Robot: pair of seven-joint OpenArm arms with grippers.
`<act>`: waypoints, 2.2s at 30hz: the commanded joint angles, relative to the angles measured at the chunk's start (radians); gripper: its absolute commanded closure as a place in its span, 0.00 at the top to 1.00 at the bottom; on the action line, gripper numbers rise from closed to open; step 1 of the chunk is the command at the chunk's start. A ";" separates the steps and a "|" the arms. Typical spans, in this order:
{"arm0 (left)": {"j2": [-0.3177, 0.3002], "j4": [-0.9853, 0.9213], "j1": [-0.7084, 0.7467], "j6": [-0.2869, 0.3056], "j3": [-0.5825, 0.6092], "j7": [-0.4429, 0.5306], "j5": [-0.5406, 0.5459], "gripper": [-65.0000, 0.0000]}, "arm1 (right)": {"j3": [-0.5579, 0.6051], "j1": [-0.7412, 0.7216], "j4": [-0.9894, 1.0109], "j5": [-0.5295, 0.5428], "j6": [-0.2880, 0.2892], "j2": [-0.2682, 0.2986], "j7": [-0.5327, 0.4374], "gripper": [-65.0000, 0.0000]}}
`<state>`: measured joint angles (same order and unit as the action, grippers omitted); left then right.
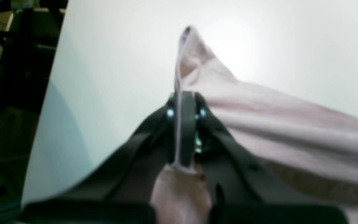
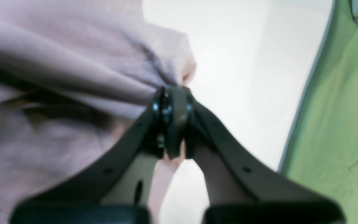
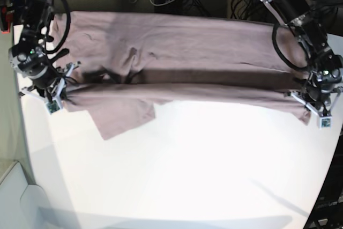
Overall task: Layout the t-shirt on the table in an organized manner, then fold the t-shirt properly
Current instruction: 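Grasp the hem corners with both grippers and fold them toward the collar, then lower the folded hem edge with both grippers onto the strip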
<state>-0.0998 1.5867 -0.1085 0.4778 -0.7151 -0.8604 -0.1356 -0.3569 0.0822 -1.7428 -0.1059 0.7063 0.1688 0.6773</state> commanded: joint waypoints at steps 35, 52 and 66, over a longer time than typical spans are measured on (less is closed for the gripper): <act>0.004 0.205 0.152 -0.008 -0.008 0.011 -0.005 0.00 | 0.000 0.095 0.079 -0.001 -0.008 -0.005 -0.026 0.00; -0.018 -0.047 0.160 -0.008 -0.008 0.139 -0.005 0.00 | -0.001 0.077 0.111 -0.002 -0.008 -0.004 -0.026 0.00; -0.038 -0.176 0.158 -0.008 -0.004 0.162 -0.005 0.00 | 0.000 0.100 0.108 -0.004 -0.008 0.042 -0.018 0.00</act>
<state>-0.1272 1.4059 0.0528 0.4755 -0.7177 -0.6834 -0.1291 -0.3492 0.1841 -1.6165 -0.1024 0.7067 0.1890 0.6617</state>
